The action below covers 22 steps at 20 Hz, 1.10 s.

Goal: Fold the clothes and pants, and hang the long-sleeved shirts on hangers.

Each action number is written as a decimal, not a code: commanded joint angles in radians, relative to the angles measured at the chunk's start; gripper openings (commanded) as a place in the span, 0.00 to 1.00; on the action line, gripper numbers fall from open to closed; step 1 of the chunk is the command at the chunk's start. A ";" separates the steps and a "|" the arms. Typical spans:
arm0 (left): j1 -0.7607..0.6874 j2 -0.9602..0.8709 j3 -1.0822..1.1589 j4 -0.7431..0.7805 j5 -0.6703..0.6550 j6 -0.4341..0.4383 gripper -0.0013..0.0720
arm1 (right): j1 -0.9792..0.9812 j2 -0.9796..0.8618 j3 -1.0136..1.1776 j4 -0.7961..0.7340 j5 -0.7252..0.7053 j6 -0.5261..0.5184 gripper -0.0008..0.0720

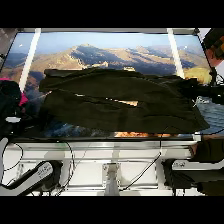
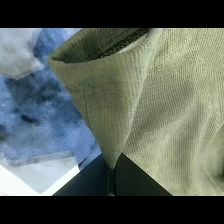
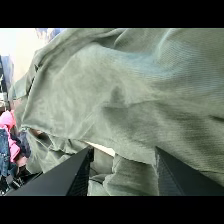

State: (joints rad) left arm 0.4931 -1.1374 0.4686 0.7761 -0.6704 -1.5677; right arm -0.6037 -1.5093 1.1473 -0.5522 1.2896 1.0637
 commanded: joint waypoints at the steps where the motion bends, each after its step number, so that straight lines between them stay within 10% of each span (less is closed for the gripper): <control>1: 0.001 0.038 0.002 -0.024 0.027 0.024 0.02 | 0.002 0.001 0.000 -0.002 0.000 0.000 0.58; 3: 0.001 0.122 0.001 0.057 0.000 0.024 0.02 | 0.002 0.001 0.000 -0.003 0.001 0.000 0.12; 4: 0.001 0.173 0.001 0.140 -0.034 -0.011 0.02 | 0.002 0.001 0.000 -0.003 0.000 0.000 0.05; 8: 0.001 0.357 -0.002 0.635 -0.216 -0.319 0.02 | 0.002 0.001 0.000 -0.003 -0.029 0.000 0.05; 22: 0.001 0.443 -0.003 0.660 -0.246 -0.321 0.02 | -0.001 0.001 -0.001 -0.110 -0.034 0.050 0.05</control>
State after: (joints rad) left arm 0.4931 -0.6971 0.4667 1.4353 -0.9138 -1.8854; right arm -0.6037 -1.5093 1.1469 -0.6399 1.2568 1.1007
